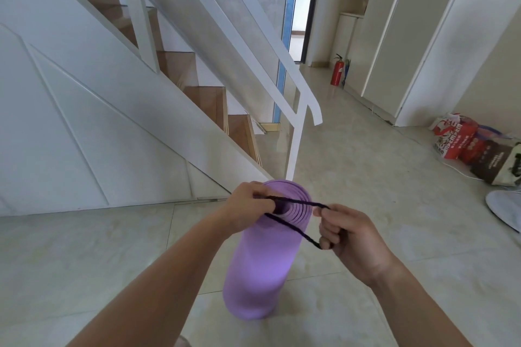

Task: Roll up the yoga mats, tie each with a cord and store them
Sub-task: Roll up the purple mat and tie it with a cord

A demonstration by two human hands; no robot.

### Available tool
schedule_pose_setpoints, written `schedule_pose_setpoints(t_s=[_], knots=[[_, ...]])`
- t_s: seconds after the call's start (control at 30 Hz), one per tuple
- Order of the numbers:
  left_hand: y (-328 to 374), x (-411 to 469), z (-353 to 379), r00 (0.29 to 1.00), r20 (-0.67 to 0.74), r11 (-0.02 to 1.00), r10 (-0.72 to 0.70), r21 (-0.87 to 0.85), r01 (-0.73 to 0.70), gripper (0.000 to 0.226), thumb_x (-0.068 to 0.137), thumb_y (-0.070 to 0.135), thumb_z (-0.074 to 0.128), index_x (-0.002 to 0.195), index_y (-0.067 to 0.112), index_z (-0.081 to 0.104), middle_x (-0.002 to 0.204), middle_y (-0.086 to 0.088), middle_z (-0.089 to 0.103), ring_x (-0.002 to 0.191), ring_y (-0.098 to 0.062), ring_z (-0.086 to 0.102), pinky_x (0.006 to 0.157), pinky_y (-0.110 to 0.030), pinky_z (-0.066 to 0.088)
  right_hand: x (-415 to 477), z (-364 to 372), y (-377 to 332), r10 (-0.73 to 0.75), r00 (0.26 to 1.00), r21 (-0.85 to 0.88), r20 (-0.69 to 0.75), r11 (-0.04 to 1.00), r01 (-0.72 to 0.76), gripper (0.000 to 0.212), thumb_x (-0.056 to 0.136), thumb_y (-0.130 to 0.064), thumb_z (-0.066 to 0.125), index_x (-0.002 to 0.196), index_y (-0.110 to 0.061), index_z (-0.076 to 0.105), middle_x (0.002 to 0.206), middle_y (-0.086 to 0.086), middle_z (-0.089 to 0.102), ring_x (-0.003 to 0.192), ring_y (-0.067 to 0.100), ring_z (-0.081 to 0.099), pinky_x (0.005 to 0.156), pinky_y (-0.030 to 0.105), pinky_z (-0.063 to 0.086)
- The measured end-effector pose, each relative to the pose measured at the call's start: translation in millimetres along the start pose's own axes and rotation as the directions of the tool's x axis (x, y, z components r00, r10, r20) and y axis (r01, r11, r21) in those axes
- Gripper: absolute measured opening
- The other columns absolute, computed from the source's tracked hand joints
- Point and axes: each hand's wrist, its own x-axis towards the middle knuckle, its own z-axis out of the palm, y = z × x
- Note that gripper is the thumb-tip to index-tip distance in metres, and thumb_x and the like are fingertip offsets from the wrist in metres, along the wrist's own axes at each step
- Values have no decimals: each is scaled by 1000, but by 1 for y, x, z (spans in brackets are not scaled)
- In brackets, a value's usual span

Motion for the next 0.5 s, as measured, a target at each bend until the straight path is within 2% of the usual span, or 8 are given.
schedule_pose_setpoints(t_s=[0.07,0.13,0.23,0.3,0.37,0.4,0.5], knots=[[3,-3,-3,999,51,1000,16,22,-17,52,60,18,60,109,20,77,118,0,58,111,-17,58,99,-26,47,-10,-9,23,31,999,38,20,999,-32,37,66,-17,74,89,8,60,57,4,33,52,19,32,56,33,50],[8,-8,-6,993,110,998,32,46,-37,65,56,16,53,118,15,72,116,6,55,111,-13,55,94,-19,46,-16,-9,47,72,995,69,68,995,-77,36,62,-21,77,79,7,63,57,7,33,52,19,35,63,38,53],[9,-14,-12,984,160,997,72,19,-76,65,56,12,50,118,15,69,116,10,54,115,-12,54,91,-17,46,-11,-5,70,45,999,-25,17,999,-45,27,61,-28,78,68,-3,67,57,11,41,56,21,39,68,37,49],[2,-14,-15,979,193,994,73,71,-88,68,57,14,50,122,22,68,125,5,51,121,-16,51,102,-26,44,4,-6,73,-54,995,-97,-87,994,46,22,66,-31,77,65,-11,68,60,11,48,61,20,44,68,34,41],[-8,-14,-18,980,187,991,65,103,-86,67,59,19,51,122,34,68,133,5,47,127,-17,46,111,-39,40,23,-6,62,-131,975,-115,-180,987,112,17,80,-21,73,66,-14,68,63,11,51,62,19,48,66,32,41],[-11,-16,-19,983,172,993,67,83,-83,65,59,19,51,118,38,69,134,5,47,129,-17,45,112,-43,39,34,-6,56,-157,961,-112,-228,985,134,21,88,-14,68,67,-14,68,64,12,51,61,19,48,64,30,42],[-17,-22,-14,980,170,993,105,29,-112,63,58,17,49,111,39,73,136,4,50,129,-17,48,112,-47,38,66,-2,35,-211,921,-190,-329,970,154,22,95,-13,62,74,-10,69,67,15,54,61,20,50,60,30,45]])
